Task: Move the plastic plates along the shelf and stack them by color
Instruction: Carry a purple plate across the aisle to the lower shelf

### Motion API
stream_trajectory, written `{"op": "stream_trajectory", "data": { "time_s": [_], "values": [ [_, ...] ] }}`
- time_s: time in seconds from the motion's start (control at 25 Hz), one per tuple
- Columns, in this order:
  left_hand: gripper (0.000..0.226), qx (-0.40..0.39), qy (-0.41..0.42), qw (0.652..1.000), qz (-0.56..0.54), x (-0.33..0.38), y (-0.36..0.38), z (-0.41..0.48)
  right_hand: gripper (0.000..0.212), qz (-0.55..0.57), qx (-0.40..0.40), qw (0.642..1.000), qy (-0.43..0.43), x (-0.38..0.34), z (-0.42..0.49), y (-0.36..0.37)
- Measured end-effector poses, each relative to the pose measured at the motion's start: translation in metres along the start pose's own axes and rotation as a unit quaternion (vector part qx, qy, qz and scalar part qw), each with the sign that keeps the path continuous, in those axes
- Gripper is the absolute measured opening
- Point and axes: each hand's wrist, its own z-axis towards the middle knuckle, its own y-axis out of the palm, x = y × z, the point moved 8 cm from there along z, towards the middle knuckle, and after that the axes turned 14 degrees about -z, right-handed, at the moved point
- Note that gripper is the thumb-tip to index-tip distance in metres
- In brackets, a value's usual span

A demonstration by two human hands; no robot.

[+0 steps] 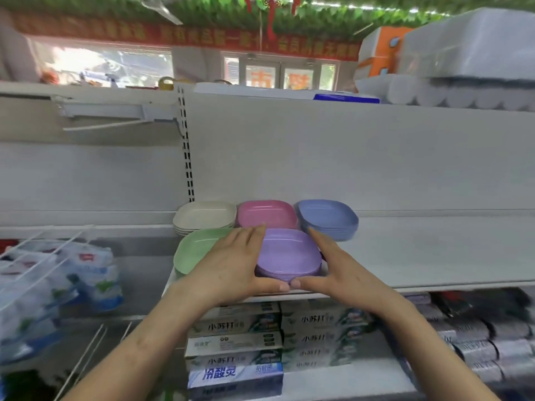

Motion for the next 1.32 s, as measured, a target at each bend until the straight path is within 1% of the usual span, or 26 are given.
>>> {"op": "stream_trajectory", "data": {
  "time_s": [0.12,0.24,0.44,0.52,0.64,0.68,0.8,0.84,0.92,1.04,1.12,1.2,1.32],
  "values": [
    [0.136,-0.016,-0.037,0.999,0.033,-0.011,0.004,0.008,0.080,0.015,-0.028,0.999,-0.021,-0.002,0.006,-0.001],
    [0.138,-0.038,-0.057,0.996,0.062,-0.010,0.005,0.012,0.083,0.029,-0.038,0.998,-0.033,0.003,0.010,0.001],
    [0.123,-0.026,-0.055,0.997,0.044,0.006,0.004,0.016,0.079,0.042,-0.018,0.999,-0.027,0.014,0.003,-0.006],
    [0.120,-0.015,-0.034,0.999,0.027,0.018,0.006,0.019,0.078,0.034,-0.009,0.999,-0.015,0.018,-0.006,-0.015],
    [0.125,-0.011,-0.001,1.000,-0.004,0.043,0.013,0.028,0.080,0.026,0.013,1.000,0.011,0.023,-0.029,-0.036],
    [0.124,-0.010,0.020,1.000,-0.021,0.054,0.016,0.033,0.079,0.027,0.030,0.999,0.019,0.025,-0.039,-0.044],
    [0.099,-0.017,0.118,0.987,-0.106,0.099,0.027,0.054,0.074,0.008,0.086,0.994,0.065,0.038,-0.071,-0.071],
    [0.092,-0.027,0.151,0.978,-0.142,0.115,0.034,0.061,0.075,-0.001,0.103,0.991,0.087,0.041,-0.085,-0.080],
    [0.088,-0.066,0.194,0.955,-0.213,0.147,0.055,0.073,0.077,-0.018,0.143,0.980,0.138,0.052,-0.116,-0.095],
    [0.090,-0.128,0.272,0.910,-0.287,0.207,0.088,0.083,0.079,-0.045,0.213,0.948,0.231,0.055,-0.180,-0.118],
    [0.097,-0.162,0.322,0.877,-0.319,0.247,0.109,0.075,0.083,-0.081,0.246,0.925,0.279,0.044,-0.224,-0.127],
    [0.103,-0.201,0.379,0.834,-0.346,0.291,0.131,0.050,0.084,-0.115,0.282,0.891,0.337,0.027,-0.279,-0.126],
    [0.103,-0.277,0.452,0.763,-0.369,0.349,0.170,-0.014,0.085,-0.145,0.334,0.832,0.419,-0.013,-0.365,-0.107]
  ]
}}
